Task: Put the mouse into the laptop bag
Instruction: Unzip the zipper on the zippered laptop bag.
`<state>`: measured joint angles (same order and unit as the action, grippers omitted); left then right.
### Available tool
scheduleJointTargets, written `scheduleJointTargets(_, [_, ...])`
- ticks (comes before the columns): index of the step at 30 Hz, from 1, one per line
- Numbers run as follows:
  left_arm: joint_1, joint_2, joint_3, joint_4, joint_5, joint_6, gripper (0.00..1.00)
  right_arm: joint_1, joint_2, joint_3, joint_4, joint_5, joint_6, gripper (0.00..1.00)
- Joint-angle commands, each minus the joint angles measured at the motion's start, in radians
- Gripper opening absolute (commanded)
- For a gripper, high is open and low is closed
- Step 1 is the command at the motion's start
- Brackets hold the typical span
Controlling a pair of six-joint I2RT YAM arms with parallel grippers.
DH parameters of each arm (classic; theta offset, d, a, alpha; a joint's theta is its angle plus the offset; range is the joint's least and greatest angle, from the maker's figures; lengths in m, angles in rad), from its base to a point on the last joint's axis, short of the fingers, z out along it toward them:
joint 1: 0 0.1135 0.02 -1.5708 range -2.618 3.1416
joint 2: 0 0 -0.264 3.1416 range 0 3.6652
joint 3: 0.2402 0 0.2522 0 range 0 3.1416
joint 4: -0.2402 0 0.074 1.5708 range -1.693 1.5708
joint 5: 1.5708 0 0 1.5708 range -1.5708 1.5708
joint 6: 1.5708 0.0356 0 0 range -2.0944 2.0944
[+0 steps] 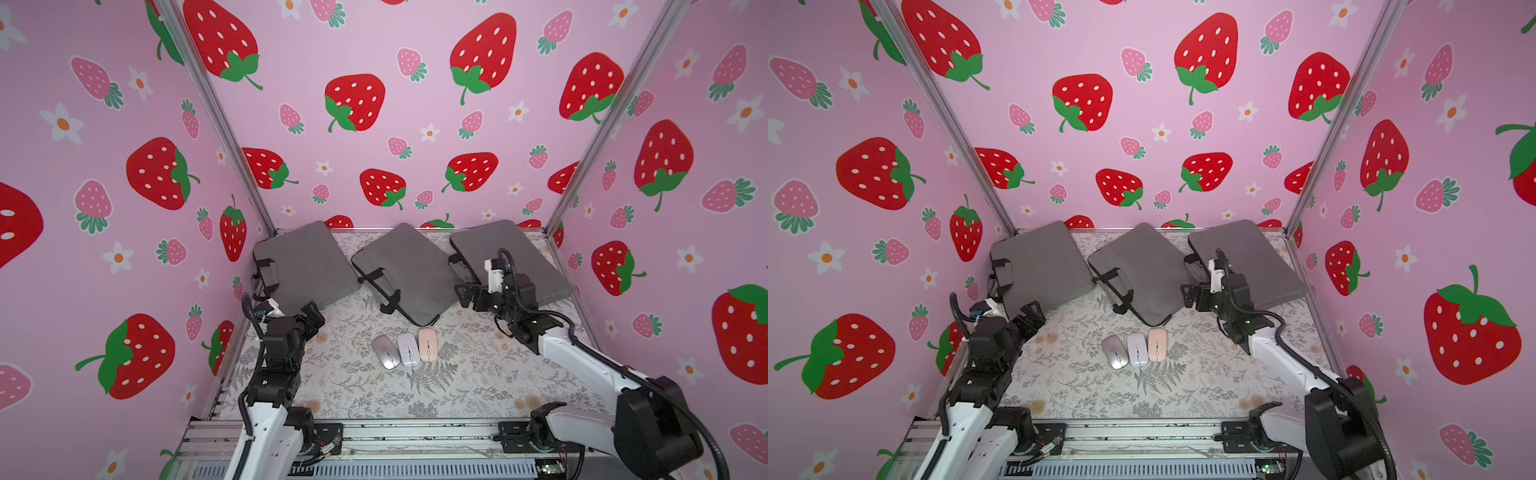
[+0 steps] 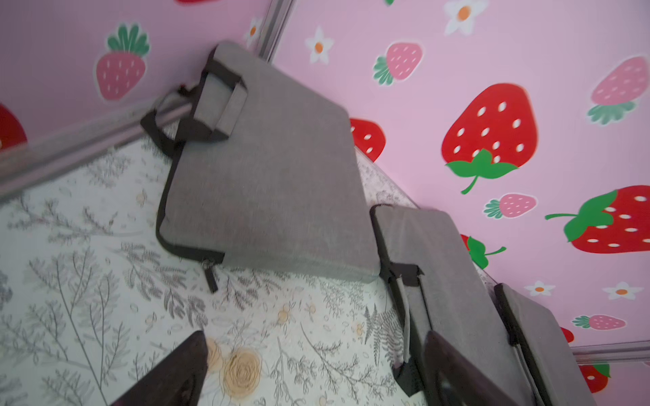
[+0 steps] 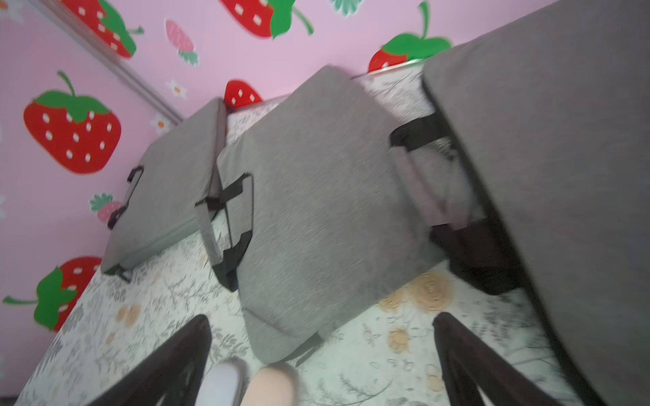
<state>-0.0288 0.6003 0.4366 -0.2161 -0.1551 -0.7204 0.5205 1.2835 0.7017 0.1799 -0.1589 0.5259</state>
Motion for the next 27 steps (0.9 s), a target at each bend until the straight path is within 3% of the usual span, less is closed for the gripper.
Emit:
scheduleJointTargets(1, [0.005,0.042,0.020,-0.046,0.099,-0.131,0.90,0.087,0.119,0.061,-0.063,0.113,0.019,0.97])
scheduleJointTargets(5, [-0.012,0.143,-0.132,0.349,0.346,-0.254,0.88,0.122,0.244,0.082,-0.038,0.115,0.036,0.88])
scheduleJointTargets(7, [-0.072,0.257,-0.142,0.505,0.377,-0.282,0.88,0.124,0.281,0.067,-0.004,0.114,0.045,0.87])
scheduleJointTargets(10, [-0.253,0.454,-0.023,0.505,0.300,-0.234,0.88,0.125,0.306,0.056,-0.001,0.129,0.034,0.85])
scheduleJointTargets(12, [-0.348,0.589,0.048,0.543,0.243,-0.228,0.81,0.125,0.304,0.041,-0.003,0.158,0.029,0.84])
scheduleJointTargets(15, [-0.418,0.773,0.108,0.679,0.248,-0.285,0.78,0.124,0.284,0.010,-0.006,0.185,0.018,0.83])
scheduleJointTargets(27, [-0.461,1.233,0.379,0.776,0.315,-0.386,0.76,0.126,0.173,-0.125,-0.014,0.263,0.017,0.80])
